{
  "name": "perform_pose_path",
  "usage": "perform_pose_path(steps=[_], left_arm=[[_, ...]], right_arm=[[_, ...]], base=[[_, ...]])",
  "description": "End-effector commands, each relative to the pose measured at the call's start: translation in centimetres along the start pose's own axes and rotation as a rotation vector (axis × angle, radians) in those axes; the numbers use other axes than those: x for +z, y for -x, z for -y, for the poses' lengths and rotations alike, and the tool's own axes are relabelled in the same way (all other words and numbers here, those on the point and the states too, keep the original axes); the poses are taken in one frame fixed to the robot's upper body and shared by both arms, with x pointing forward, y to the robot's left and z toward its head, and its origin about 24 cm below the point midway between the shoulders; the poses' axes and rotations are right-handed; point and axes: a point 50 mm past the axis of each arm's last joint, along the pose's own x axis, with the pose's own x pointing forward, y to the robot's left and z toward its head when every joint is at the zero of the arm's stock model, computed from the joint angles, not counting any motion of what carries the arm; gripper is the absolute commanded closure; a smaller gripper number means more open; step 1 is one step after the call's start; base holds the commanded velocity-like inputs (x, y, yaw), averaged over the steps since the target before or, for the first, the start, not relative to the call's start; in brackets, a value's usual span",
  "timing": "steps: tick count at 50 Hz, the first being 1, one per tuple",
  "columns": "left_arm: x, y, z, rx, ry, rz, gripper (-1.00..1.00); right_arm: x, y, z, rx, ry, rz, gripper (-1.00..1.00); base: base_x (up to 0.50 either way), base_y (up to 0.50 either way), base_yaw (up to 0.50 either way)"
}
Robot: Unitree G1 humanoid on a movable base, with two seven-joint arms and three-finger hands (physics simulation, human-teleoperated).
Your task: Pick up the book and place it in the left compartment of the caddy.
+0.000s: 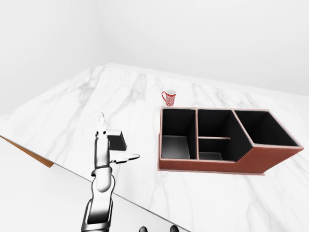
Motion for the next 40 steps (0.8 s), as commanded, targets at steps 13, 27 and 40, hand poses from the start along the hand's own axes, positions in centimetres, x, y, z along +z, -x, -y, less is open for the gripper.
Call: perform_pose_path(steps=[13,27,40], left_arm=[[3.9,0.5,-3.1,0.434,-0.67,0.277,-1.0],[5.0,1.3,-1.7,0.407,-0.927,0.405,-1.0],[4.0,1.4,0.2,0.305,-1.06,0.46,-1.0]], right_arm=[[-0.1,0.0,-0.1,0.003,0.004,-0.004,-1.0],[0.0,0.0,0.0,0.0,0.003,-0.001,-1.0],[0.2,-0.1,0.0,-0.005,-0.008,0.012,-1.0]], base=[[0.0,0.0,0.0],[0.0,0.0,0.0],[0.0,0.0,0.0]])
